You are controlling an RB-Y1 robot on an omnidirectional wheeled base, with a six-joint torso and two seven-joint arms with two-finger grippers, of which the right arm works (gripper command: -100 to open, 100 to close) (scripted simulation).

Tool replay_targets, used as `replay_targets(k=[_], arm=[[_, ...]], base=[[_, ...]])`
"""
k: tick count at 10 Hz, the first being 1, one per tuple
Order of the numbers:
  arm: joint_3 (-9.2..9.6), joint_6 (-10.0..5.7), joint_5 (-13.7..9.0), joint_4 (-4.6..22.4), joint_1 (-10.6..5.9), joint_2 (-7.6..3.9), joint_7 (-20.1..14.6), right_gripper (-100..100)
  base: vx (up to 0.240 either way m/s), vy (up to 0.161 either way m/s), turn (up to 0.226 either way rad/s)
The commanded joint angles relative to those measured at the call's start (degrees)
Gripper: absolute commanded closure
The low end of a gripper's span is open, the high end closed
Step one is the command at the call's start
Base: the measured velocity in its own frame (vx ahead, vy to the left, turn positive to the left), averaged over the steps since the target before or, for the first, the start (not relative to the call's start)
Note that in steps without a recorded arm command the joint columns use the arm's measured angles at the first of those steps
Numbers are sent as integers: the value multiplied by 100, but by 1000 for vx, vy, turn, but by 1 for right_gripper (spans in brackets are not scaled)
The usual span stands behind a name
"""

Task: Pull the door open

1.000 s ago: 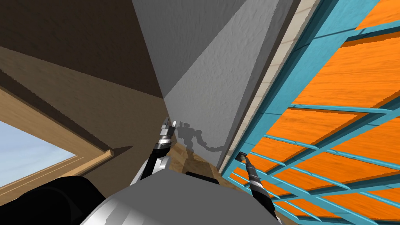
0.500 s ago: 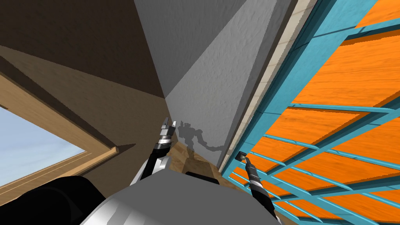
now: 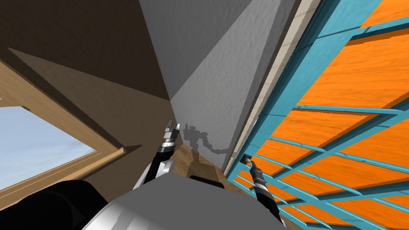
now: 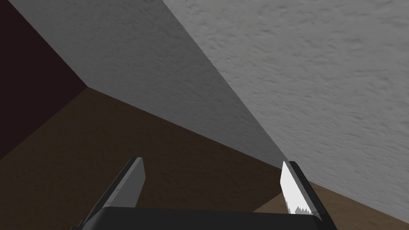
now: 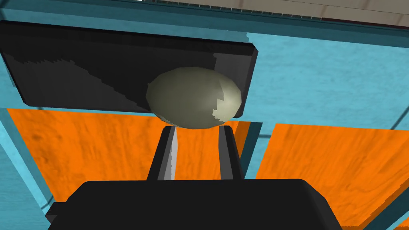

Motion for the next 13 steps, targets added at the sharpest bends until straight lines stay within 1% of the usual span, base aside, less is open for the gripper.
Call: replay_targets(k=[1,2,3,4,5,6,7,8,9,12,13], arm=[[122,-29,-95,21,-81,45,-286,100],[122,-29,-95,21,-81,45,-390,100],[167,-14,-177,24,-100,43,-590,100],[167,-14,-177,24,-100,43,-629,100],[211,0,-259,27,-118,41,-867,100],[255,15,-342,31,-137,39,-1024,100],[255,15,-342,31,-137,39,-1106,100],[229,30,-434,182,-176,-10,-1274,-100],[245,40,-476,173,-184,2,-1390,-100],[318,84,-664,137,-223,59,-1879,-100],[318,84,-664,137,-223,59,-1908,-100]], base=[[-49,-20,74],[-36,-16,35],[-34,-17,46],[-26,-13,3],[-32,-11,37],[-49,-18,58],[-37,-15,40],[-43,-24,15],[-53,-19,15],[-57,-2,40],[-43,1,8]])
